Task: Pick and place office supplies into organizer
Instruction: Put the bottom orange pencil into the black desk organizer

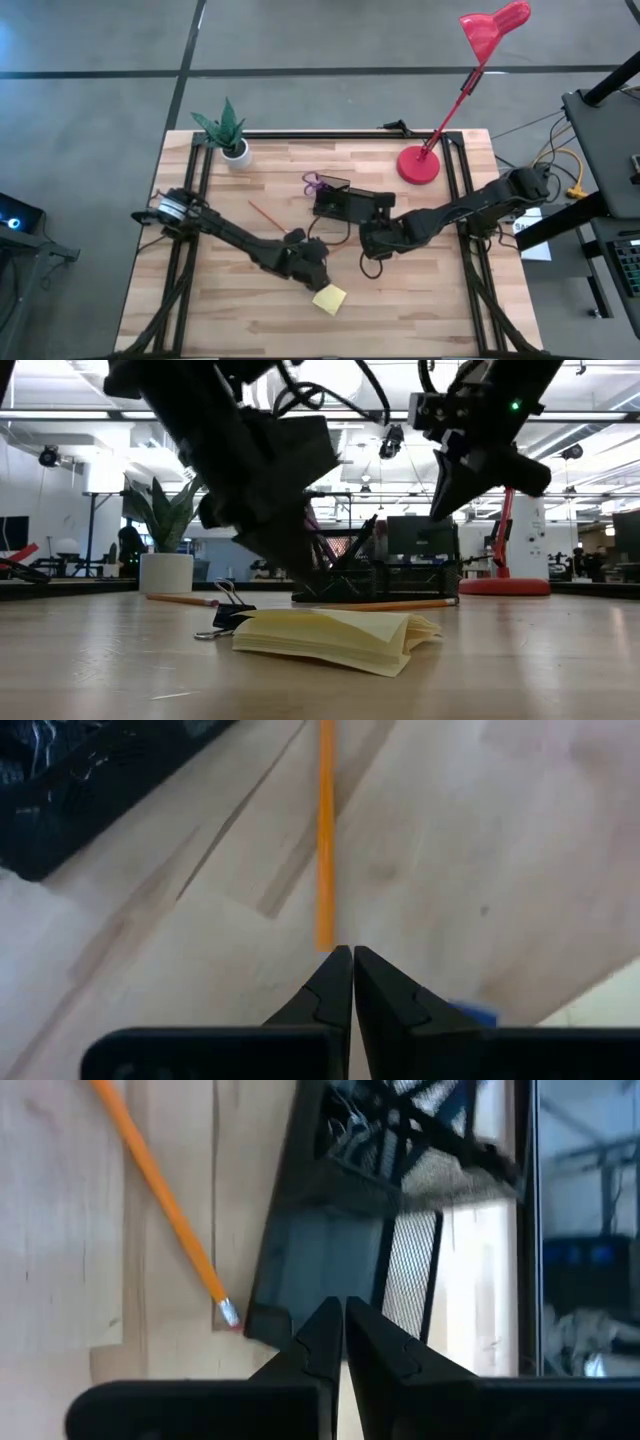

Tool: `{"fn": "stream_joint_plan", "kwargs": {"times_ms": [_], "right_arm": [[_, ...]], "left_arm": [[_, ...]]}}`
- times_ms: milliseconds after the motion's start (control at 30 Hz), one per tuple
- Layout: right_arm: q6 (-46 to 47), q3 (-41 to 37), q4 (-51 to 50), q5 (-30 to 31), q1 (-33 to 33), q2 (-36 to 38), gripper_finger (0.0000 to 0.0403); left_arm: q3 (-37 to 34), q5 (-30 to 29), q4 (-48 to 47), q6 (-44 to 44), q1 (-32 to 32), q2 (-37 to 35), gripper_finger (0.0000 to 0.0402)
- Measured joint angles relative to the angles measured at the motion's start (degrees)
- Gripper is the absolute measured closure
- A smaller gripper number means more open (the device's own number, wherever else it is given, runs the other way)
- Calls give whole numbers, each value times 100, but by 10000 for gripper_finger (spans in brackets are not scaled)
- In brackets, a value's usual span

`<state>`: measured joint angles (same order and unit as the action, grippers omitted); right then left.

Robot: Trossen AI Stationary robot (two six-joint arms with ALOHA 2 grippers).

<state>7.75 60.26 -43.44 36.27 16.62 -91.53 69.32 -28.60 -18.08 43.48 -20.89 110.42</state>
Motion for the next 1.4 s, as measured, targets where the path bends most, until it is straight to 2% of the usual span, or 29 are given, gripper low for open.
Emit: {"fn": "stream_joint_plan", "kwargs": {"times_ms": [133,300,500,667,900,1267,1400], "right_arm": [[-920,-315,685,-3,2,-2,394],[-1999,-678,1435,-13,13,-6,394],[-2088,-749,1578,-60,13,-37,394],[-2296,-753,1788,-309,9,-37,394],[-2477,-752,2140,-330,-1,-37,394],[-2458,-751,2079,-330,-148,-35,394],[-2456,-748,1600,-334,-315,4,394]], "left_arm": [[-168,-23,52,-616,-2,1,401],[-241,-21,153,-926,38,1,401],[-239,97,619,-1496,70,26,401],[-271,103,565,-1536,153,132,401],[-299,89,656,-1385,232,167,401],[-293,174,814,-1234,234,329,402],[-300,207,800,-1235,234,333,402]]}}
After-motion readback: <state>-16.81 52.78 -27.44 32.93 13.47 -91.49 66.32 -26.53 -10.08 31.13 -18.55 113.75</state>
